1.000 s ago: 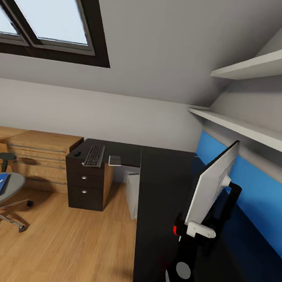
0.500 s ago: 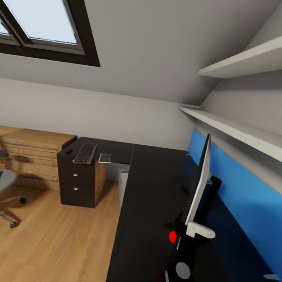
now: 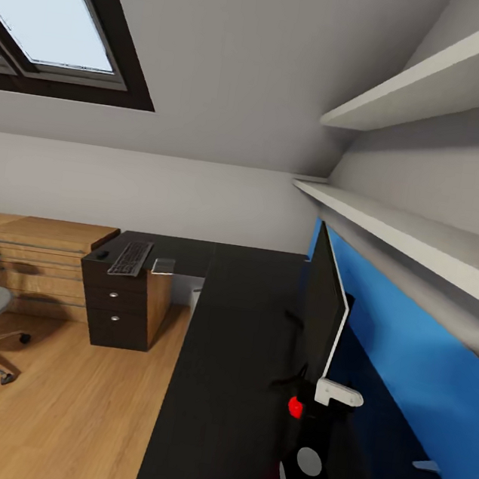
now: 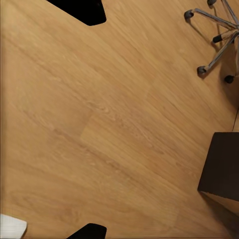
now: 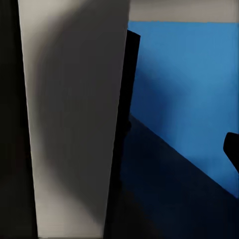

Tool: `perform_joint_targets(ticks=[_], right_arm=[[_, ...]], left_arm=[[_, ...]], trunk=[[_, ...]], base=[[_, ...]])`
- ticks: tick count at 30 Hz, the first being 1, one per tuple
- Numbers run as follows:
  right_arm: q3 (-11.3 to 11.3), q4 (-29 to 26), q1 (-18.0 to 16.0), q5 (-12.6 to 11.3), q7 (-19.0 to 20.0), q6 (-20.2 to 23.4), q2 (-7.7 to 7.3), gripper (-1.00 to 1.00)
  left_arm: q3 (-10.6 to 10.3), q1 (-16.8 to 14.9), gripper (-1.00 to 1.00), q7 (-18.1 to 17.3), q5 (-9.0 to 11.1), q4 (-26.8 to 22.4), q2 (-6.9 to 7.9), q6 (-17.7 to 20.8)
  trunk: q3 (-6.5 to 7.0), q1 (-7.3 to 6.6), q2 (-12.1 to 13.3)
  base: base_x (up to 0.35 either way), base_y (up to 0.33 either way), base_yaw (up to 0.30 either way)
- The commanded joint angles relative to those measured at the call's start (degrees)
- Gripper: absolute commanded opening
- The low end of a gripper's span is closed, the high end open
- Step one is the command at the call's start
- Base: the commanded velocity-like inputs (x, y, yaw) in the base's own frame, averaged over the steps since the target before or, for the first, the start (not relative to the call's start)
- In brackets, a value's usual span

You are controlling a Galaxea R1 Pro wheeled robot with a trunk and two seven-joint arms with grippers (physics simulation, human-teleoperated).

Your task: In the bedroom, organize the workspace by keeping the computer under the desk, ensuring the monitor is on the desk, placing the keyboard on the desk next to the monitor, placing the mouse on the desk next to the keyboard, moving the folder from the swivel chair onto the desk next to the mouse, stacking the notebook on top of the folder with the pen on top of the notebook, and positioning the swivel chair next to the desk.

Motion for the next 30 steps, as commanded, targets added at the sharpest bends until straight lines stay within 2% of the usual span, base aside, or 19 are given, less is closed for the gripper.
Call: perform_joint_targets(ticks=[1,12,25,30], right_arm=[[0.0,0.1,0.0,0.2,-0.3,-0.1,0.00,1.00],[0.1,0.1,0.0,0.2,-0.3,-0.2,0.00,1.00],[0.6,-0.2,0.0,0.1,0.1,-0.7,-0.03,1.00],[0.6,-0.3,0.0,0.1,0.1,-0.7,0.00,1.00]], left_arm=[[-0.2,0.0,1.00,0.2,0.5,-0.1,0.06,-0.3],[-0.2,0.0,1.00,0.2,0.4,-0.1,0.07,-0.4],[-0.2,0.0,1.00,0.2,0.4,-0.1,0.10,-0.4],[-0.2,0.0,1.00,0.2,0.4,-0.1,0.07,-0.4]], trunk=[[-0.06,0.01,0.0],[-0.06,0.01,0.0],[-0.06,0.01,0.0],[-0.06,0.01,0.0]], base=[[0.000,-0.041,0.000],[0.000,-0.174,0.000],[0.000,-0.022,0.000],[0.000,-0.204,0.000]])
